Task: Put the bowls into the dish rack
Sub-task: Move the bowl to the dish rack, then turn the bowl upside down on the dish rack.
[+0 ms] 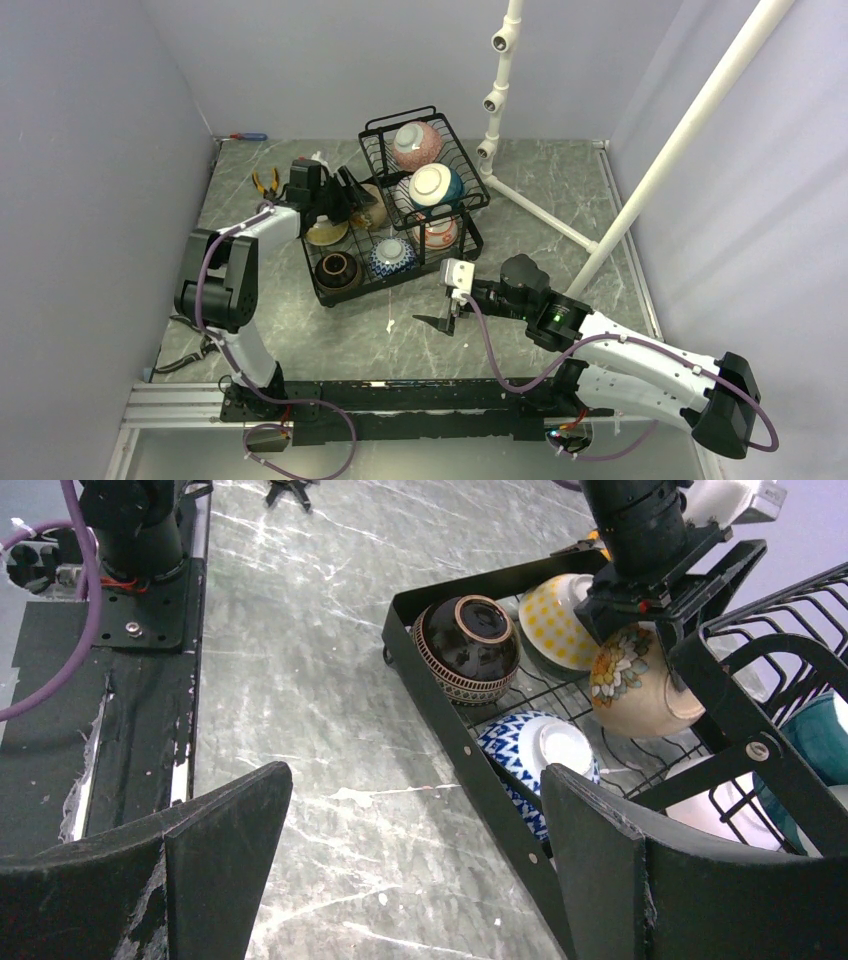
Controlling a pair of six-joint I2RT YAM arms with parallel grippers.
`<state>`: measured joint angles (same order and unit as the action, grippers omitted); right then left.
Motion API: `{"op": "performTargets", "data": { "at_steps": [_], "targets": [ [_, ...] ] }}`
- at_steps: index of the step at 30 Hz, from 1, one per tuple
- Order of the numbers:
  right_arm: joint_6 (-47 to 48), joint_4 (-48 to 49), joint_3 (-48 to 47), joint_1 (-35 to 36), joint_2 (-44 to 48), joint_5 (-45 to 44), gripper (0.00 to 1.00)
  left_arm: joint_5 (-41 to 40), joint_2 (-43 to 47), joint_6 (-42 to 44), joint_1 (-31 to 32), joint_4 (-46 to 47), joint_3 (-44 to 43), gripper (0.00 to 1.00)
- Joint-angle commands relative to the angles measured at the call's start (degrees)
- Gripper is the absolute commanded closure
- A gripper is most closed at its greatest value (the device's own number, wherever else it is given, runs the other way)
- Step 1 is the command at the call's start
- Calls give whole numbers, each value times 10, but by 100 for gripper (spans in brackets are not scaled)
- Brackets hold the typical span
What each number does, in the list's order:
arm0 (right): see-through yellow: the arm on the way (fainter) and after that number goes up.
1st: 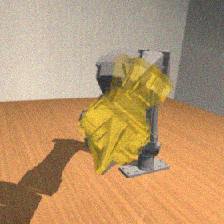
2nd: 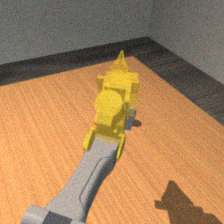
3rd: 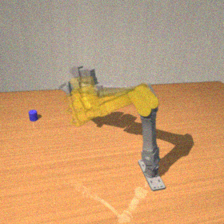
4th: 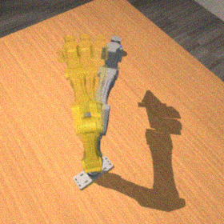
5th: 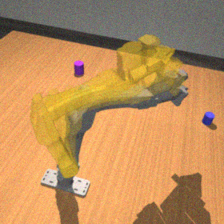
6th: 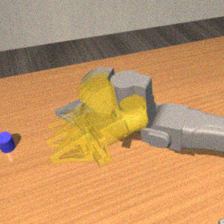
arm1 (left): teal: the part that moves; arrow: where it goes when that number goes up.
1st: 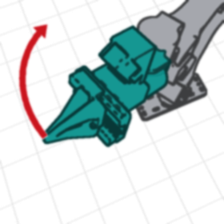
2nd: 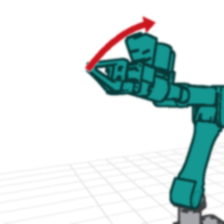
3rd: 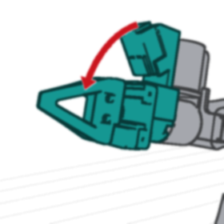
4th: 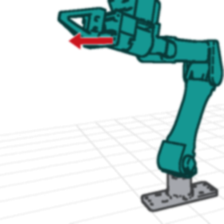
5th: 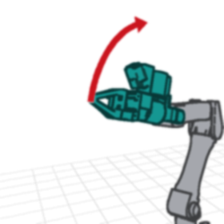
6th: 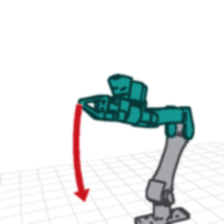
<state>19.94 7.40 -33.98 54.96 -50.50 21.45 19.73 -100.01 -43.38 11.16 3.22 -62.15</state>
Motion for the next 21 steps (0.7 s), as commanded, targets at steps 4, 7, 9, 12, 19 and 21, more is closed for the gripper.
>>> {"op": "performTargets", "data": {
  "at_steps": [4, 7, 9, 12, 19, 21],
  "targets": [
    [4, 14, 5, 1, 16, -5, 0, 47, -30, -49, 7, 121, -29, 97],
    [5, 11, 5, 1, 17, -6, 0, 42, -41, -55, 8, 132, -31, 97],
    [6, 10, 5, 1, 17, -8, 0, 38, -46, -58, 8, 147, -29, 97],
    [7, 9, 5, 1, 18, -7, 0, 49, -58, -59, 8, 157, -40, 97],
    [10, 7, 4, 1, 15, -9, 0, 59, -82, -59, 9, 155, -53, 97],
    [10, 7, 3, 1, 13, -8, 0, 58, -84, -59, 9, 154, -52, 97]
  ]
}}
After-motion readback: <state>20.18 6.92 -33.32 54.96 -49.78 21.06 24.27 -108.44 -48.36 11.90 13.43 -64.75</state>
